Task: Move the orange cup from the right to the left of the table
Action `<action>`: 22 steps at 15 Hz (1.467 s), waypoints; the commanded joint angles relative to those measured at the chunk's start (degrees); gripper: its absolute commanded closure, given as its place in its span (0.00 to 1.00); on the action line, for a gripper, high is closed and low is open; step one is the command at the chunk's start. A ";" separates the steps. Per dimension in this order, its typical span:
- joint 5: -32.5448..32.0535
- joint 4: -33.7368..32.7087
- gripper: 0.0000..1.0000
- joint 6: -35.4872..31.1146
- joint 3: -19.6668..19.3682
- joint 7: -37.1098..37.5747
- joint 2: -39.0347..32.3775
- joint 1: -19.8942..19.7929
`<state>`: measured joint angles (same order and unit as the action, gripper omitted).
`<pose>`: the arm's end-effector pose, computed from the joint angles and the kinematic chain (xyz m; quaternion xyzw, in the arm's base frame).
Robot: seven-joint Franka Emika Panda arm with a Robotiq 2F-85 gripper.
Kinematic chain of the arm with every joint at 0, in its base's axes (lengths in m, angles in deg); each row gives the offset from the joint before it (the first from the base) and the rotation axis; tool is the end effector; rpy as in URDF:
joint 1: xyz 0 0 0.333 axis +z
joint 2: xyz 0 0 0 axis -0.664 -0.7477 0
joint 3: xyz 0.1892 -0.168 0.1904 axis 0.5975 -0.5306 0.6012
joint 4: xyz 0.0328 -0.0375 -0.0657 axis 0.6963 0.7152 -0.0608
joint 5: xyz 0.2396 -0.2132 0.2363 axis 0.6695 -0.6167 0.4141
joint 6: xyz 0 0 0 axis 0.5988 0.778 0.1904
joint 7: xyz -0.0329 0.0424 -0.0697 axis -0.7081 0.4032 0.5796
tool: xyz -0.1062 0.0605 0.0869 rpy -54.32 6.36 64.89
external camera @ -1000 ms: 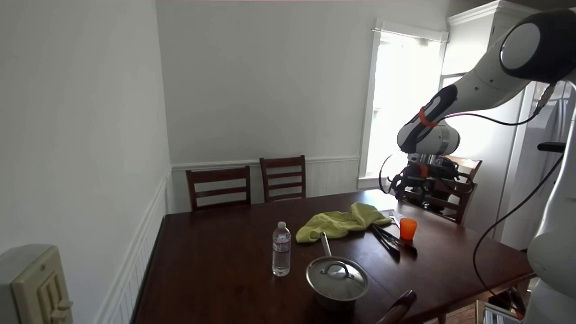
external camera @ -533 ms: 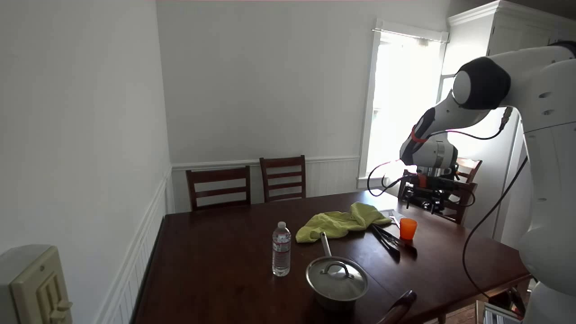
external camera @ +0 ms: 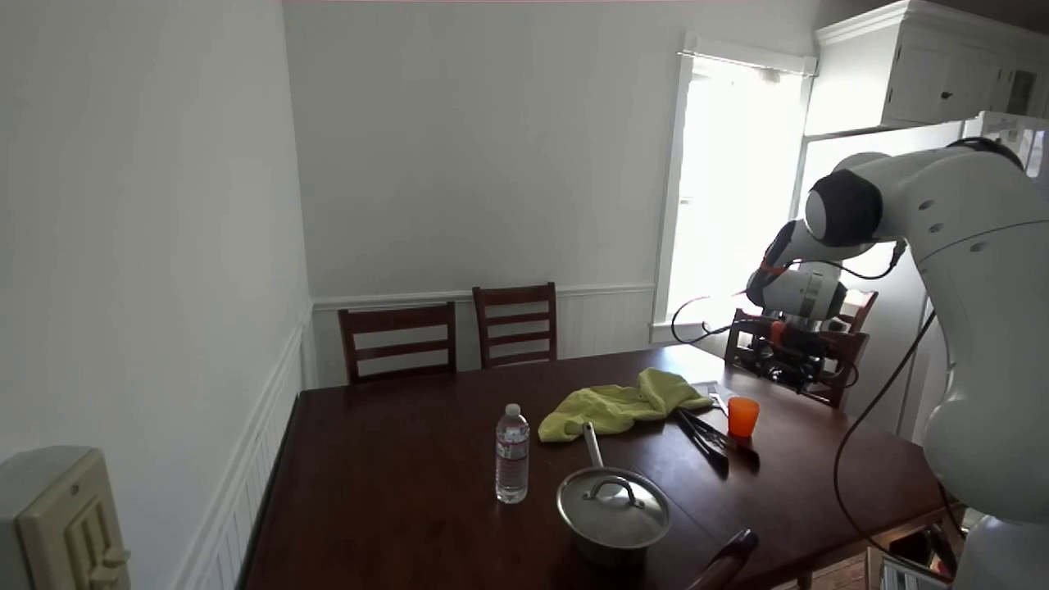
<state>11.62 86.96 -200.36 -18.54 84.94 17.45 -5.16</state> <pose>0.2717 -0.6358 0.2104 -0.6338 0.7682 -0.0886 0.0181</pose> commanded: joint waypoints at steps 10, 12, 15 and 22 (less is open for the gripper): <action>0.51 -5.71 0.30 0.52 5.15 9.24 -7.67 -1.79; 0.64 -6.22 0.42 0.37 5.54 9.38 -8.67 -1.76; 0.55 -5.88 0.69 0.77 5.96 9.59 -9.05 -1.42; 0.15 -2.95 1.00 -0.14 5.52 8.97 -6.96 -0.70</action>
<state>11.63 82.62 -200.36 -12.78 93.45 9.09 -5.79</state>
